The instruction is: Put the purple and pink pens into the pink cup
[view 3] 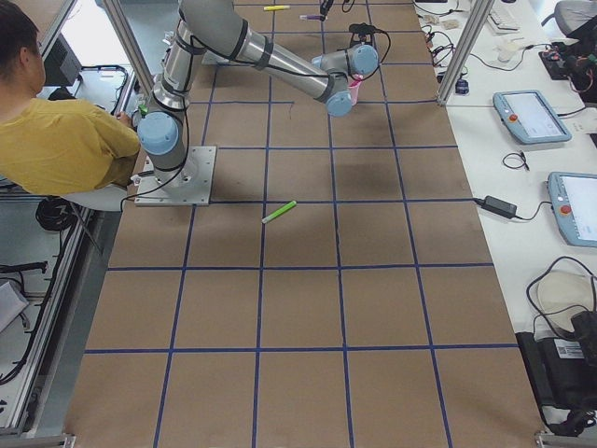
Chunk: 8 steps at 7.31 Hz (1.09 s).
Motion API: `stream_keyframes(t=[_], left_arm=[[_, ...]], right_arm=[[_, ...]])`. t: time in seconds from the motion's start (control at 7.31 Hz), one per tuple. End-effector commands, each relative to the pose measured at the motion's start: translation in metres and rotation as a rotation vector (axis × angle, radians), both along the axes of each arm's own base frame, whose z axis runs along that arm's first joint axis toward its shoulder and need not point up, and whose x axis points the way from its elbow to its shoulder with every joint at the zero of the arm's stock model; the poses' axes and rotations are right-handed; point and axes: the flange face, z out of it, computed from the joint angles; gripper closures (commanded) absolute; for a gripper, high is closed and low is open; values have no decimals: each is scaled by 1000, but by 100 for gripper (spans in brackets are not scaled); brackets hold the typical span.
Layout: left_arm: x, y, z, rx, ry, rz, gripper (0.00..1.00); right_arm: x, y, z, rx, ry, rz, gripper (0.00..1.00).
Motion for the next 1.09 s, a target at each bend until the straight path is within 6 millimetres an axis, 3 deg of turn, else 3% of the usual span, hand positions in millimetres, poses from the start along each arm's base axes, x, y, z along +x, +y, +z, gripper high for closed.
stream_keyframes(t=[0.0,0.27,0.41,0.82,0.96], left_arm=[[-9,3,7,-6,31,20,100],[-10,4,13,-15,31,20,100],[-11,5,17,-18,30,18,100],[-17,6,24,-38,53,19,100],[-29,7,30,-48,52,-1,100]], right_arm=[[-56,0,54,68,130,-172,0],[-114,30,117,182,210,-275,0],[-140,56,144,264,286,-323,0],[-162,136,212,378,686,-466,0],[-167,143,214,430,757,-529,0]])
